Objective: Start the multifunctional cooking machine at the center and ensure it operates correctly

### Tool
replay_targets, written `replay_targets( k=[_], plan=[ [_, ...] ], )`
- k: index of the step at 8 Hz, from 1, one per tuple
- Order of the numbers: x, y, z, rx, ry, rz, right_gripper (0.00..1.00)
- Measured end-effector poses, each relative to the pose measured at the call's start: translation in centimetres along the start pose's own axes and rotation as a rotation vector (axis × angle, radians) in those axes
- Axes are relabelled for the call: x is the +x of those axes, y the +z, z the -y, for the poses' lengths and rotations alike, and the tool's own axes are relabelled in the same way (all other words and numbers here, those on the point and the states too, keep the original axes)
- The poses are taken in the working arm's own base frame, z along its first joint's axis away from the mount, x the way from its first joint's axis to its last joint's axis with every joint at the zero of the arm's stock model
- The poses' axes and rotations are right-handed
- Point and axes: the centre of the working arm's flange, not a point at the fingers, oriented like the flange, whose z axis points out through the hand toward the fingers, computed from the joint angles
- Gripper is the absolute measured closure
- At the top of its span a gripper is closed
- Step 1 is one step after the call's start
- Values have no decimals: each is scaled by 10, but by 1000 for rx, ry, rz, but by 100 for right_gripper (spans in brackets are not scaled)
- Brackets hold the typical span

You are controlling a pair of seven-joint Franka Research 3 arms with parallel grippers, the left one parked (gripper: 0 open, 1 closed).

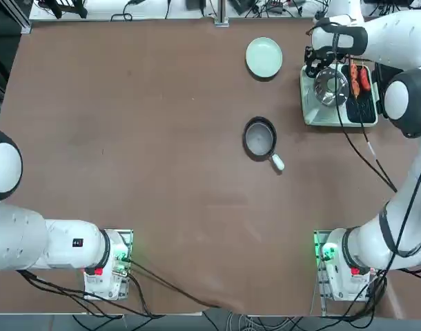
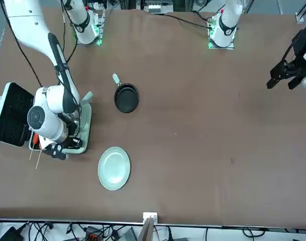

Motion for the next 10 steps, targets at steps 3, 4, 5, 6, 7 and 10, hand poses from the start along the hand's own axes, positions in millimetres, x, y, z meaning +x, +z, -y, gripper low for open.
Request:
replay_targets(
  k=[3,4,5,6,7,10],
  plan=[
    [-1,0,0,-3,-201,20,58],
    [-1,0,0,-3,-261,23,58],
    [-1,-1,0,-3,-316,25,58],
    [-1,-1,0,-2,-359,26,58],
    [-1,-1,0,-2,-396,27,58],
    [-1,-1,0,-1,-500,29,58]
  ],
)
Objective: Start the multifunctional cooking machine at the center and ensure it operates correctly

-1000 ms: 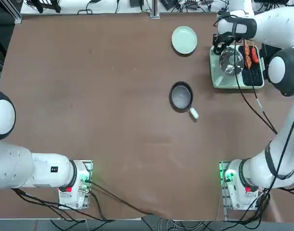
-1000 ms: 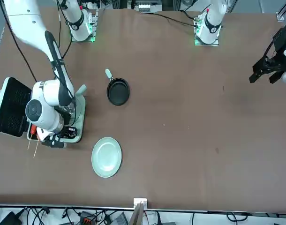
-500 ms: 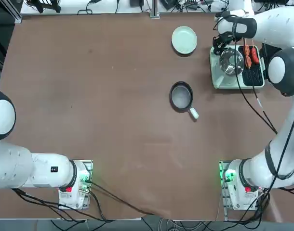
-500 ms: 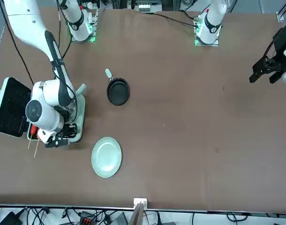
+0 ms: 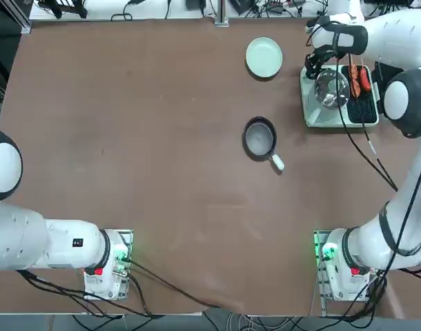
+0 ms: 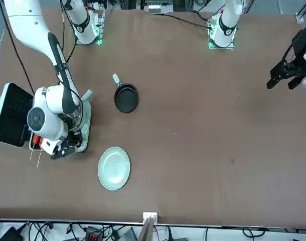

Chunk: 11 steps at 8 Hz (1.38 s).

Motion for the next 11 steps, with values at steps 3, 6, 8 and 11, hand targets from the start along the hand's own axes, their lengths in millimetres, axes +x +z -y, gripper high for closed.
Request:
replay_targets(
  k=[3,6,8,11],
  plan=[
    [0,0,0,1,-105,1,58],
    [0,0,-1,2,-213,2,58],
    [-1,0,-1,3,-282,4,58],
    [-1,0,-1,6,-381,12,58]
  ],
)
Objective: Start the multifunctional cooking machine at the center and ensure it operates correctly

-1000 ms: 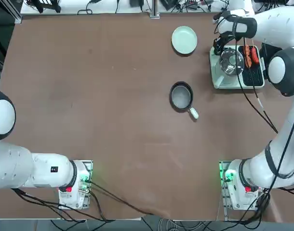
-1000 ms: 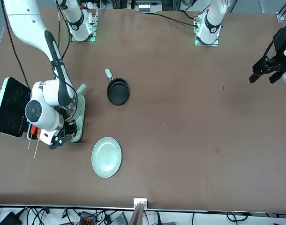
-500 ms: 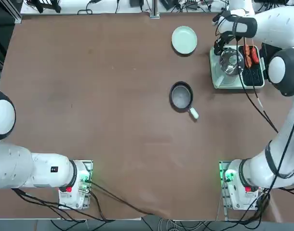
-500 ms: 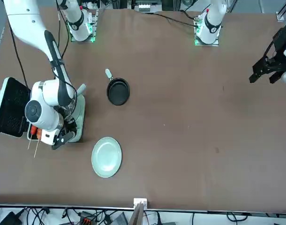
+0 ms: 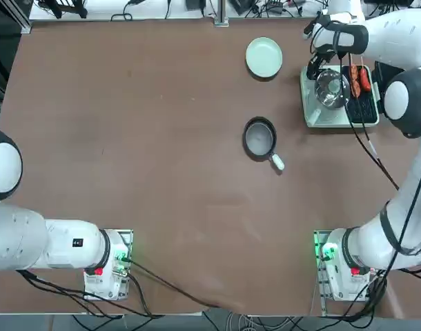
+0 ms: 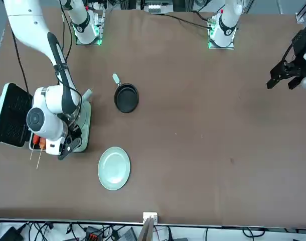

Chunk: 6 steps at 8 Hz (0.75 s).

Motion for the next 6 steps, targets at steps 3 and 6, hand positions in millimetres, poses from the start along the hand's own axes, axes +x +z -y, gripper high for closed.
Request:
replay_targets(
  k=[3,6],
  plan=[
    [0,0,0,2,-111,2,58],
    [-2,1,-1,9,-116,2,56]
  ],
)
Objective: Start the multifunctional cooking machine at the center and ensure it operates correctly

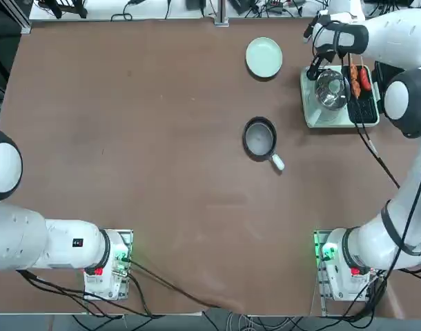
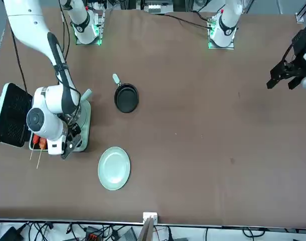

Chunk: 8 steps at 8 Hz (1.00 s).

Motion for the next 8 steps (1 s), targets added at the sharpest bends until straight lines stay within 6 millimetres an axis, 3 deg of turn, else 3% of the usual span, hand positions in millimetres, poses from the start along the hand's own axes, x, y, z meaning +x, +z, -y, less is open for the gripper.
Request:
replay_targets(
  k=[3,4,8],
  plan=[
    [-22,11,-10,27,57,50,6],
    [-21,7,-13,29,62,51,0],
    [-24,-41,-38,15,106,36,0]
  ],
)
